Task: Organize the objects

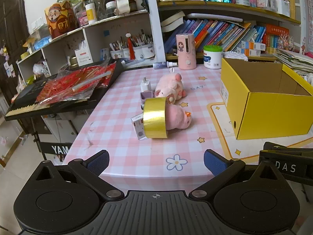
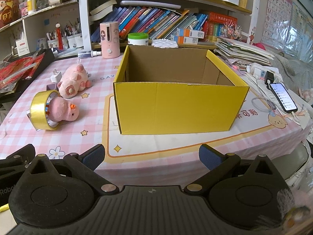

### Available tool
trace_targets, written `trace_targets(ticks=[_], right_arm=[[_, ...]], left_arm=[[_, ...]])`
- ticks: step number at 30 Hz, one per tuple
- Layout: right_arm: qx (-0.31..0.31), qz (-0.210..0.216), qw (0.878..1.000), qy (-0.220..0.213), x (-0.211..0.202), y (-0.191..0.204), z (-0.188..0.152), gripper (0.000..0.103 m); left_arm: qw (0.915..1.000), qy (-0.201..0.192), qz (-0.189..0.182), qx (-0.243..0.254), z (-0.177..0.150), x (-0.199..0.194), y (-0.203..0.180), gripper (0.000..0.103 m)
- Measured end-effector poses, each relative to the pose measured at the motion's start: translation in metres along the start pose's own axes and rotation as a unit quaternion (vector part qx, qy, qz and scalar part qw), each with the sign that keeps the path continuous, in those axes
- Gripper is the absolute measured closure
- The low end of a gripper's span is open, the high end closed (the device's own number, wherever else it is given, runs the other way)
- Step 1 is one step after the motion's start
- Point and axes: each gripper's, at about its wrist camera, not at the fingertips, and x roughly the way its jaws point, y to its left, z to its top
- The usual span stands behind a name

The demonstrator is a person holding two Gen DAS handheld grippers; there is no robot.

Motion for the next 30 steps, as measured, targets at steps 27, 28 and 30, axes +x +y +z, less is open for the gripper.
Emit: trace_targets(ticks=[27, 28, 30], right_arm=[[-0.004, 0.001, 1.0, 0.004, 0.0026, 0.0009, -0.0037, 0.0], [-0.004, 0.001, 1.0, 0.004, 0.0029, 0.0011, -0.0044, 0.0], [-0.004, 0.002, 1.0, 0.006, 0.0025, 0.0012, -0.0036, 0.0]], left_arm=[[1.0, 0.004, 0.003, 0.001, -0.0041, 0.0026, -0.0005, 0.0], [1.0, 0.005, 0.003, 0.002, -0.0043, 0.0025, -0.0005, 0.0], [1.0, 0.006, 0.003, 0.001, -0.0046, 0.0025, 0.0, 0.0]])
